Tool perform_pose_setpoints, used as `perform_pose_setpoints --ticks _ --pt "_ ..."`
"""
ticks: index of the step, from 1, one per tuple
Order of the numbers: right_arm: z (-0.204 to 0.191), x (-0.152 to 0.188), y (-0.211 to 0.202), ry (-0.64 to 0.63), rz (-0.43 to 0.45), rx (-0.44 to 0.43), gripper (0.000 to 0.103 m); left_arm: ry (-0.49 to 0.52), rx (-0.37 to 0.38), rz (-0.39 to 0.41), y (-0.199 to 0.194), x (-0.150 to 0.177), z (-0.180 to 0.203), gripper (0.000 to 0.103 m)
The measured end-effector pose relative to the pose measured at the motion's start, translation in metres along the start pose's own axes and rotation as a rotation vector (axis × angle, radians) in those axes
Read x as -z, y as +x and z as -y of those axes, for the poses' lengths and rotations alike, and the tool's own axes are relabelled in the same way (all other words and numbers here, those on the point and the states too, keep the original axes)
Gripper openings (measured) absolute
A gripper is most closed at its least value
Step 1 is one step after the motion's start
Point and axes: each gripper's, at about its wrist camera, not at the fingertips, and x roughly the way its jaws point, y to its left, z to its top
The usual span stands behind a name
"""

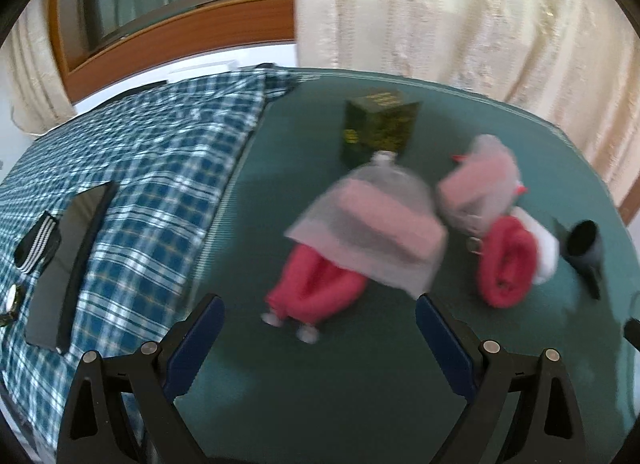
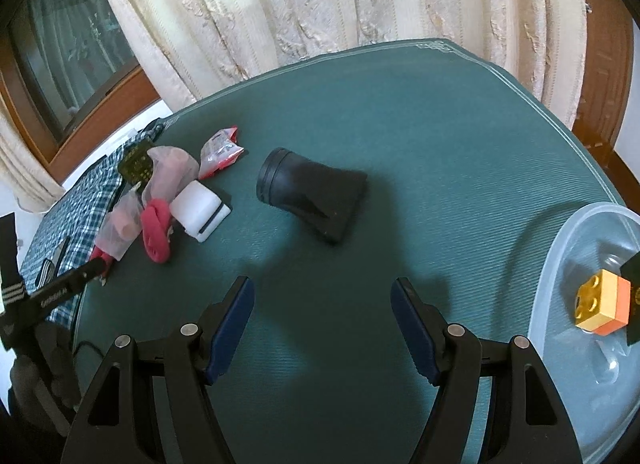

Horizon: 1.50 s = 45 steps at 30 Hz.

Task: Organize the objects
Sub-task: 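Move both grippers back over the pink foam rollers and black nozzle, then grasp the loose pink foam roller with the left gripper, then grasp the black rubber nozzle with the right gripper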

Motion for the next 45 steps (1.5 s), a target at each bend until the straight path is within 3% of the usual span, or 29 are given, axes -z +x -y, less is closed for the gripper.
perform_pose_setpoints --ticks 10,13,15,22,30,39,45 --pt "-0.003 -0.004 0.01 -0.011 -0.022 0.006 0.072 0.016 -0.034 -0.024 0.02 -0.003 -0.005 0.097" --pt "-0.006 -0.007 0.012 -0.02 -0.023 0.007 0.072 0.034 -0.034 -0.023 0.024 -0.004 -0.002 0.086" --pt "-0.008 -0.009 0.014 -0.025 -0.024 0.007 0.072 0.047 -0.032 -0.025 0.026 -0.004 0.0 0.073" --pt "-0.015 -0.014 0.021 -0.046 -0.029 0.008 0.072 0.066 -0.003 -0.023 0.025 -0.001 0.002 0.053" --pt "-0.023 -0.034 0.031 -0.102 0.002 0.03 0.072 0.062 0.025 -0.018 0.011 0.009 0.003 0.053" --pt "-0.044 -0.059 0.065 -0.362 -0.019 0.141 0.072 0.082 0.074 -0.013 0.0 0.016 0.015 0.053" --pt "-0.044 -0.072 0.093 -0.436 -0.064 0.112 0.073 0.084 0.086 -0.019 0.002 0.016 0.017 0.053"
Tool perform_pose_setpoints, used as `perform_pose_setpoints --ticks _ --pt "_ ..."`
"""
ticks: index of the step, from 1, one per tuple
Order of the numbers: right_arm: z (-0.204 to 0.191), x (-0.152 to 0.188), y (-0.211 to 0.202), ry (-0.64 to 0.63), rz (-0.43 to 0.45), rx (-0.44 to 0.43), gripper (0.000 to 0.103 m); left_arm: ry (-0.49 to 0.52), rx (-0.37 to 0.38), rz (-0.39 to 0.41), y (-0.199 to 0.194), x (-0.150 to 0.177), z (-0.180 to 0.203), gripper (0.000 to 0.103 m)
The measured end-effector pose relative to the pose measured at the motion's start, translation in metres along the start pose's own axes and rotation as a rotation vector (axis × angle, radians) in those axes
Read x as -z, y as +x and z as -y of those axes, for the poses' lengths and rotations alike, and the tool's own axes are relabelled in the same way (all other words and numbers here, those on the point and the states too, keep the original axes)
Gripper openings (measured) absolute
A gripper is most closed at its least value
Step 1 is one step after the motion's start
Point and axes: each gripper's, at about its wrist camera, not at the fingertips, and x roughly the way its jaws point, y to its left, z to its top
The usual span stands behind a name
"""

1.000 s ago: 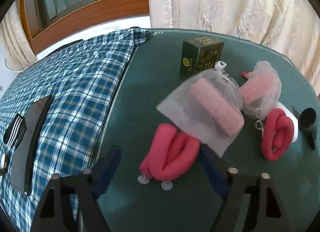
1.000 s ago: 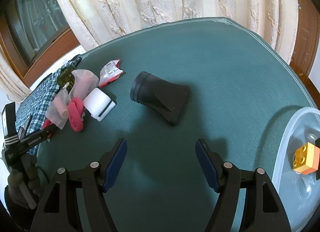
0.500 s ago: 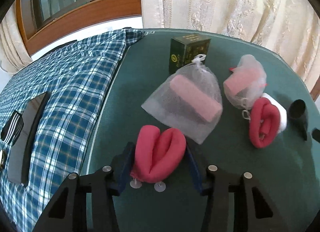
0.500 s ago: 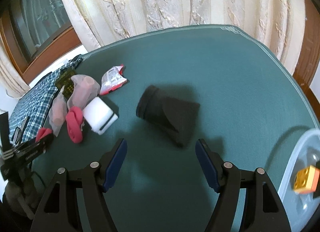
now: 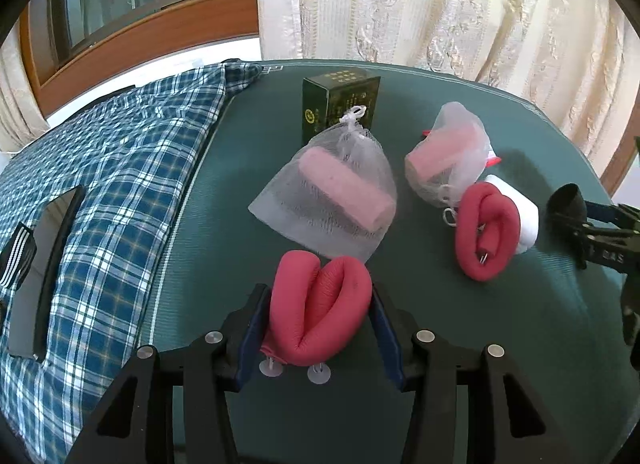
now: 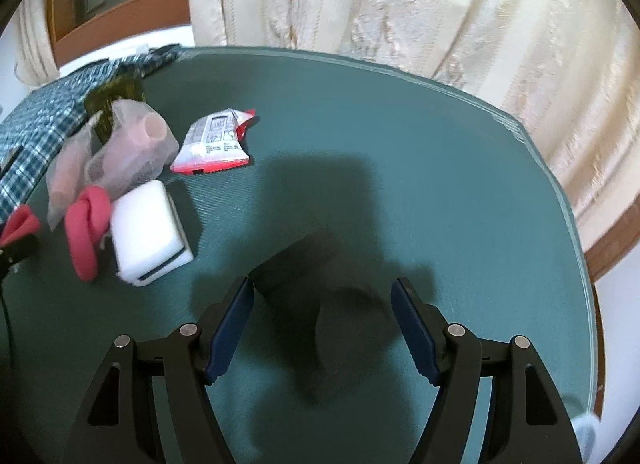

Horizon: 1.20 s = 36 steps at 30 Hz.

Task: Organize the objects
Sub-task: 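Grasp the black rubber nozzle with the right gripper, then carry the roller and nozzle to the bowl while the right gripper releases the nozzle inside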

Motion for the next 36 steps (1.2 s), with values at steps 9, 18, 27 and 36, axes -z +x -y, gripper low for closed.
perform_pose_setpoints --ticks 9,18,27,36 --pt "0.009 0.002 0.01 0.064 -0.026 -0.06 0.069 -0.01 0.02 -0.009 0.0 -0.001 0.002 0.053" --pt "0.009 0.016 -0.004 0.152 -0.007 -0.088 0.053 0.008 0.044 -0.011 -0.004 0.0 0.016 0.053" --pt "0.019 0.036 -0.032 0.266 0.044 -0.132 0.05 0.039 0.067 -0.006 -0.009 -0.001 0.034 0.053" --pt "0.024 0.054 -0.05 0.33 0.075 -0.165 0.05 0.081 0.087 0.009 -0.018 -0.002 0.054 0.053"
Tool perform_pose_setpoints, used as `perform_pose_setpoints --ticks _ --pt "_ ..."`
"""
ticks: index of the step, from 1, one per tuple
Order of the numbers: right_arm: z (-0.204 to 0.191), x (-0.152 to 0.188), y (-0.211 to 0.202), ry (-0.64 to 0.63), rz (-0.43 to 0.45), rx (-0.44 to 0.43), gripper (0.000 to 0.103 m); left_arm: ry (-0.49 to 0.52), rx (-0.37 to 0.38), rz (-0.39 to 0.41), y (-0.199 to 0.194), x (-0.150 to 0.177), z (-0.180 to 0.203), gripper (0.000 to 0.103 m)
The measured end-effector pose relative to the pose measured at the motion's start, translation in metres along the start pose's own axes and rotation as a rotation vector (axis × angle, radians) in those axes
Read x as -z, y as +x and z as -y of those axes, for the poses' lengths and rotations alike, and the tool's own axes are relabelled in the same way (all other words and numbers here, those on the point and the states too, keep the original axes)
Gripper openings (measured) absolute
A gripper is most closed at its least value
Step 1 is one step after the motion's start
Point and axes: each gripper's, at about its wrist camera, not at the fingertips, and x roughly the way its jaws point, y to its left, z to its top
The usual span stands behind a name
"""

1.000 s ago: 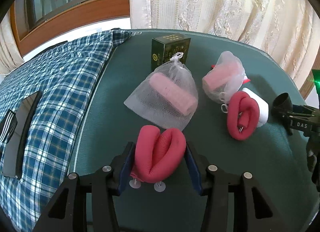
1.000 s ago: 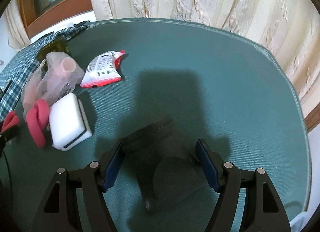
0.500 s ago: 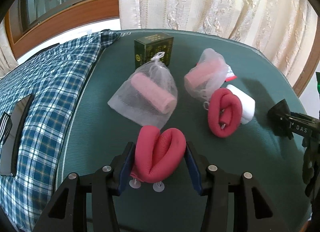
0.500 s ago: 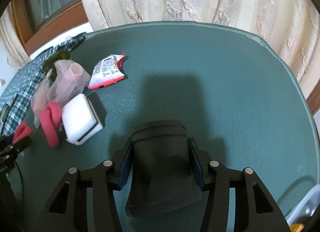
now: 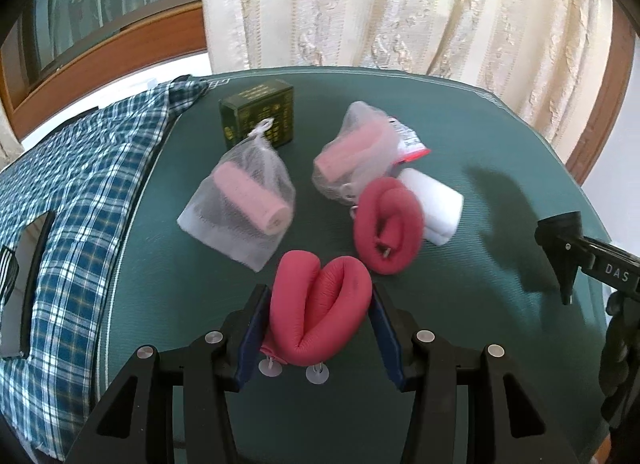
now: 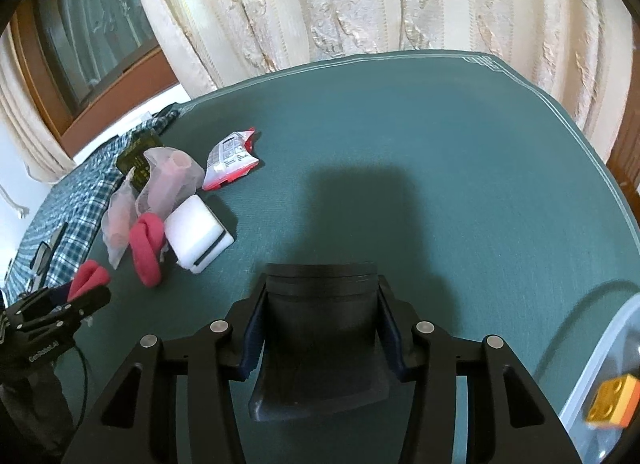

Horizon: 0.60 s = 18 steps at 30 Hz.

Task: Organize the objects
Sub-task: 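Carry the roller and nozzle to the bowl while the right gripper releases the nozzle inside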

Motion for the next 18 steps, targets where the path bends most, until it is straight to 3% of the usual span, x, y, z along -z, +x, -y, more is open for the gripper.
perform_pose_setpoints --ticks 18 --pt "0.027 0.021 -0.08 0.083 0.132 -0.038 0.05 0.115 0.043 0.023 -0.014 -0.004 0.053 0.053"
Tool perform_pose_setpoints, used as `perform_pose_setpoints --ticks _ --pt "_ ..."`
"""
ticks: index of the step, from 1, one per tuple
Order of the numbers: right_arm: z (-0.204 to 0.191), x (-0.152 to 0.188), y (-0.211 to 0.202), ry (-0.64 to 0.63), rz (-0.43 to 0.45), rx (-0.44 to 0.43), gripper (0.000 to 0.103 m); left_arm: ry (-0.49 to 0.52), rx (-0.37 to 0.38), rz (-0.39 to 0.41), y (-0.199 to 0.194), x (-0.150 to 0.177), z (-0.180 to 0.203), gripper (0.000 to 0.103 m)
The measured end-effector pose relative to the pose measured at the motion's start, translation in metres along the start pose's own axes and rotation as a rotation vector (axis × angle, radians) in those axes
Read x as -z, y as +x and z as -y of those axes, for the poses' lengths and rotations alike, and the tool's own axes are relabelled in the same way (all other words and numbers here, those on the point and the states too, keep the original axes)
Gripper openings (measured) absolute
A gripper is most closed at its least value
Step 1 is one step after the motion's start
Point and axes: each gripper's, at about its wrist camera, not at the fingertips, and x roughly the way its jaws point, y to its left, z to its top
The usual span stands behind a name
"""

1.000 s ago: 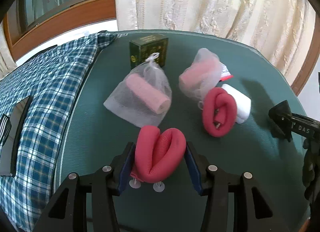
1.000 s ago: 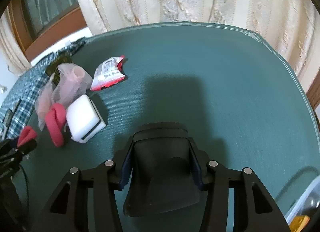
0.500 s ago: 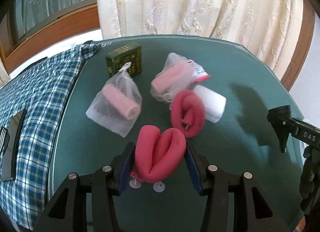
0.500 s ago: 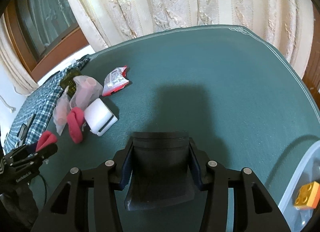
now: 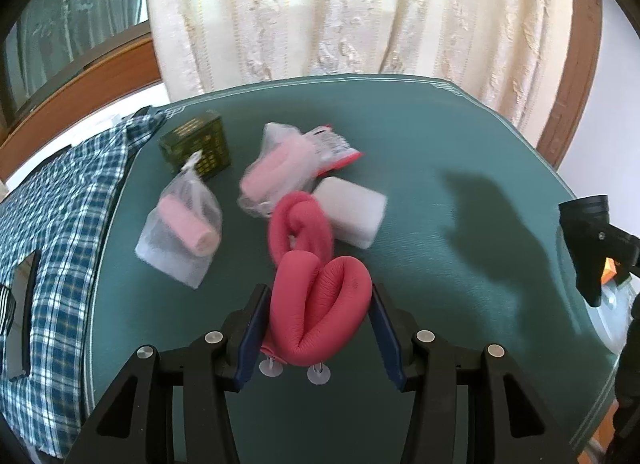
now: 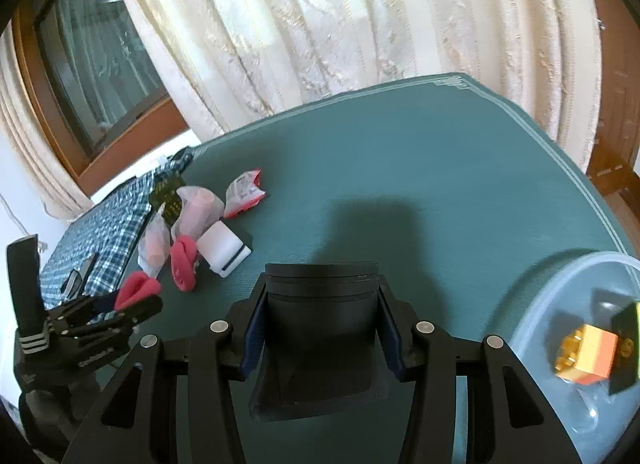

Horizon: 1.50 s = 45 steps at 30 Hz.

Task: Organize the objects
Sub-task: 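Carry the roller and nozzle to the bowl while the right gripper releases the nozzle inside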

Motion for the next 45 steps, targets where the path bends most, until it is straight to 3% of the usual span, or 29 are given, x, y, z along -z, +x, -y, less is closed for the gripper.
perform_pose_setpoints --ticks 9,24,37,45 --pt "0.038 0.012 -0.045 0.057 0.048 0.073 0.05 0.066 0.04 0.015 -0.005 -0.008 0.034 0.053" --pt "0.12 0.05 -0.106 0.202 0.056 0.279 0.05 0.2 0.116 0.03 -0.008 -0.015 0.104 0.053" --pt "0.173 0.067 -0.106 0.304 -0.004 0.386 0.05 0.252 0.188 0.016 -0.007 -0.022 0.147 0.053" --pt "0.187 0.063 -0.109 0.307 0.018 0.416 0.05 0.305 0.236 0.029 -0.012 -0.027 0.179 0.053"
